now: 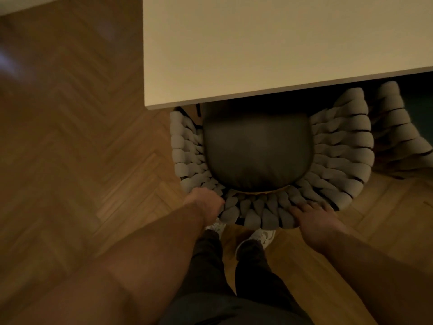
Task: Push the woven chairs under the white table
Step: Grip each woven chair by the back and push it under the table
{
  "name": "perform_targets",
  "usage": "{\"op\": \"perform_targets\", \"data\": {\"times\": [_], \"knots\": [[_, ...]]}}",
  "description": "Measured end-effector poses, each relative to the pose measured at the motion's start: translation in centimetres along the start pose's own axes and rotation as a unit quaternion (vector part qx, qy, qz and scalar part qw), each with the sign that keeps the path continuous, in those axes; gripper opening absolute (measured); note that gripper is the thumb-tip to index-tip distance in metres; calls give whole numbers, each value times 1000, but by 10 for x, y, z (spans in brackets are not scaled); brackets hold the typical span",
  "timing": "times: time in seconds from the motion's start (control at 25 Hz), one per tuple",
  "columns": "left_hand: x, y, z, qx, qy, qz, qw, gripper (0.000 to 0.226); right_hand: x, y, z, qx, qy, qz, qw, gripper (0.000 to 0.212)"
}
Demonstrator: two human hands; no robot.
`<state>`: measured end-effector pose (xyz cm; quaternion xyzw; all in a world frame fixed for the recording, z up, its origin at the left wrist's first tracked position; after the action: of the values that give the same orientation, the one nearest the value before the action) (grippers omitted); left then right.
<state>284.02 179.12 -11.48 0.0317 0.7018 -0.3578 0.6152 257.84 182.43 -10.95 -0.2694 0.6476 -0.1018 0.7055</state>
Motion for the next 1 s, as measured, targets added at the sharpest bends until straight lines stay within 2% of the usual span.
{"op": "perform_targets", "data": {"times": [0.24, 0.44, 0.52, 0.76, 1.0], "knots": [[-14, 25, 32, -24, -11, 10, 1000, 40, 7, -9, 45, -37, -19, -24, 999, 61], [-21, 24, 56, -52, -7, -45, 998, 37, 20, -23, 54, -32, -2, -19, 999, 63], [-17, 25, 62, -27, -6, -72, 997, 44, 26, -22, 47, -27, 13, -6, 1000, 63], [-11, 20, 72, -46, 22, -90, 995, 55, 32, -30, 44, -34, 60, 7, 998, 62], [-20, 23, 73, -41, 11, -86, 995, 42, 29, -27, 55, -29, 75, 6, 997, 57]]}}
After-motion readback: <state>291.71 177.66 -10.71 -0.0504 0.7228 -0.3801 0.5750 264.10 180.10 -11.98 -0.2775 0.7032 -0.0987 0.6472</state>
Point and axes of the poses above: each hand's wrist, its own x-axis towards the middle knuckle, its own y-axis out of the palm, z = x × y, the point moved 9 cm from there along x, towards the middle knuckle, and after that the axes turned 7 degrees about z, right-handed, at the moved point
